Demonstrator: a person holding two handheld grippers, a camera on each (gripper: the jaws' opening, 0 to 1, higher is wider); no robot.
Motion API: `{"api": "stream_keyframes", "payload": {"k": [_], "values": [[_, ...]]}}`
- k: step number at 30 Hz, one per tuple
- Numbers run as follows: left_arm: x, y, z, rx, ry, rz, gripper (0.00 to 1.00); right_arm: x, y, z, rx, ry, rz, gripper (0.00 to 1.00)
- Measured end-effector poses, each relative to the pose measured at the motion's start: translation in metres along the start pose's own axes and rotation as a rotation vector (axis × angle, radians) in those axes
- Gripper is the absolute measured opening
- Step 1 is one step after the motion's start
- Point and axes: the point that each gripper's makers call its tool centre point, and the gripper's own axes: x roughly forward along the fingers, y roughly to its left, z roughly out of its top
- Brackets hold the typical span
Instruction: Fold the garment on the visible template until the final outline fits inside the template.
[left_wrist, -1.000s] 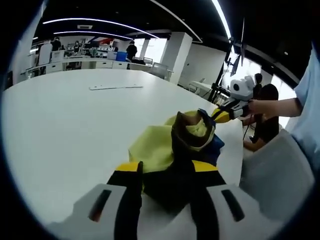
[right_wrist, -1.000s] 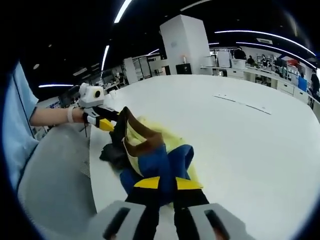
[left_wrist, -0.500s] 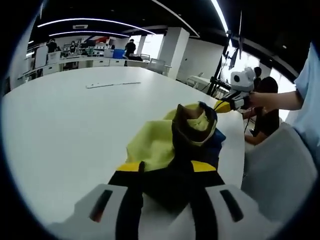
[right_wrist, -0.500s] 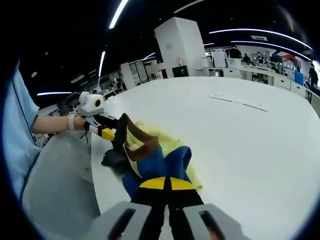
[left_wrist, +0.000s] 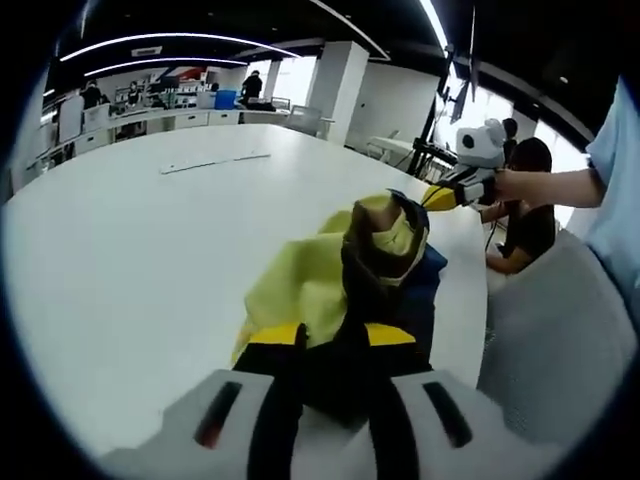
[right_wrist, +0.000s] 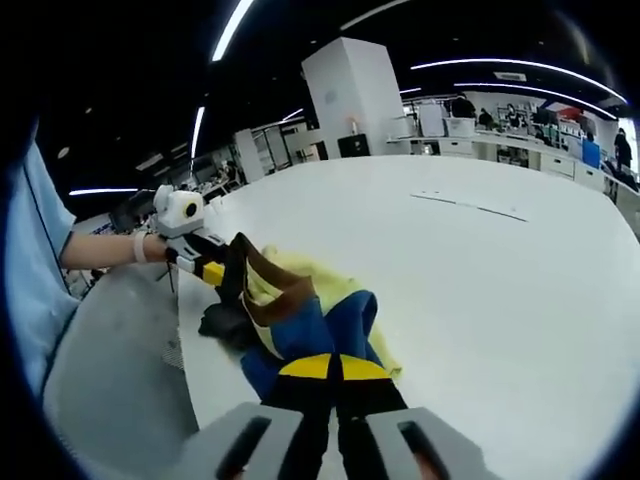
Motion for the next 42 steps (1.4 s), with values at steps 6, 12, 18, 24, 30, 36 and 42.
{"api": "stream_keyframes", "payload": {"k": [6, 12, 18, 24, 30, 36, 42], "values": [[-0.007, -0.008, 0.002, 0.04, 0.004, -0.013, 0.15, -0.001, -0.001, 0.001, 0.008, -0.005, -0.003, 0.0], [-0.006, -0.017, 0.011, 0.068, -0.015, -0.043, 0.13, 0.0, 0.0, 0.0, 0.008, -0.005, 0.0, 0.0], [0.009, -0.018, -0.003, 0.087, 0.062, -0.043, 0.14, -0.001, -0.001, 0.0, 0.009, -0.005, 0.0, 0.0], [0.012, -0.017, -0.007, 0.086, 0.087, -0.036, 0.07, -0.002, 0.0, -0.001, 0.014, -0.009, 0.0, 0.0], [0.005, -0.013, -0.008, 0.076, 0.087, -0.023, 0.0, -0.002, -0.001, -0.001, 0.012, -0.008, -0.002, 0.0], [-0.006, -0.006, -0.003, 0.043, 0.056, 0.017, 0.0, -0.003, -0.001, 0.0, 0.011, -0.013, -0.005, 0.0], [-0.021, 0.008, 0.013, -0.018, -0.028, 0.059, 0.0, -0.004, -0.002, 0.0, 0.013, -0.014, -0.007, 0.0]]}}
